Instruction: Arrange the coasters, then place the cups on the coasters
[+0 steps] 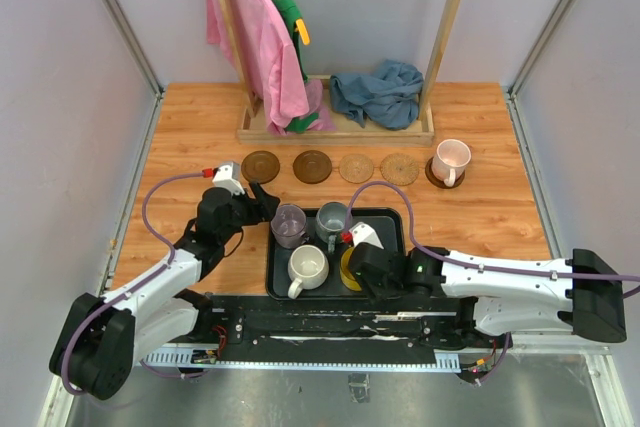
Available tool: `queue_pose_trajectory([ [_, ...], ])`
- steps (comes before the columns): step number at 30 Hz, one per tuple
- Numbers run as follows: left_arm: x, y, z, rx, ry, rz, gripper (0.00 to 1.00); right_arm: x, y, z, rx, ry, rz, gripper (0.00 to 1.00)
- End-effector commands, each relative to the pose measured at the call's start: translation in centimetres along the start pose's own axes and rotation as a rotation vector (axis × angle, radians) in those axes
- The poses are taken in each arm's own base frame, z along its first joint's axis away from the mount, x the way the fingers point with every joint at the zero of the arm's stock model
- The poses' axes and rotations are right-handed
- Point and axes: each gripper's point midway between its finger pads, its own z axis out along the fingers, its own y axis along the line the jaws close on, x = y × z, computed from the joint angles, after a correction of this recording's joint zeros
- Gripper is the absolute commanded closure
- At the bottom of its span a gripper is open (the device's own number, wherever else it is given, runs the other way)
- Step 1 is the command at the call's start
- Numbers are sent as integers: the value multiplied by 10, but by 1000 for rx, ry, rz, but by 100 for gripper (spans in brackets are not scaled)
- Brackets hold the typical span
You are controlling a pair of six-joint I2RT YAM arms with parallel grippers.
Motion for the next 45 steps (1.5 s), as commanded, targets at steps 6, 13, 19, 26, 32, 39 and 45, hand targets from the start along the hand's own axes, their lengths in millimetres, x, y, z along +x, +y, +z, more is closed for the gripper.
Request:
queue_pose_trajectory([
  [6,1,-1,-2,10,-13,-7,27,6,7,2,-12,15,-2,55],
  [13,4,-1,-2,12,-9,-12,27,9,7,4,-10,31,-2,59],
  [19,3,-1,-3,12,-13,-15,26,14,7,7,-10,45,1,69],
  [26,4,0,-3,8,-13,-20,26,16,6,6,-7,54,-1,97],
  [32,4,1,-3,6,-13,-22,26,11,-2,0,41,13,-6,99],
  [39,0,-1,-4,6,-26,-22,26,-11,-28,-20,201,-86,19,99],
  [45,-3,-1,-4,2,-33,-19,26,-34,-55,-44,337,-197,90,99],
])
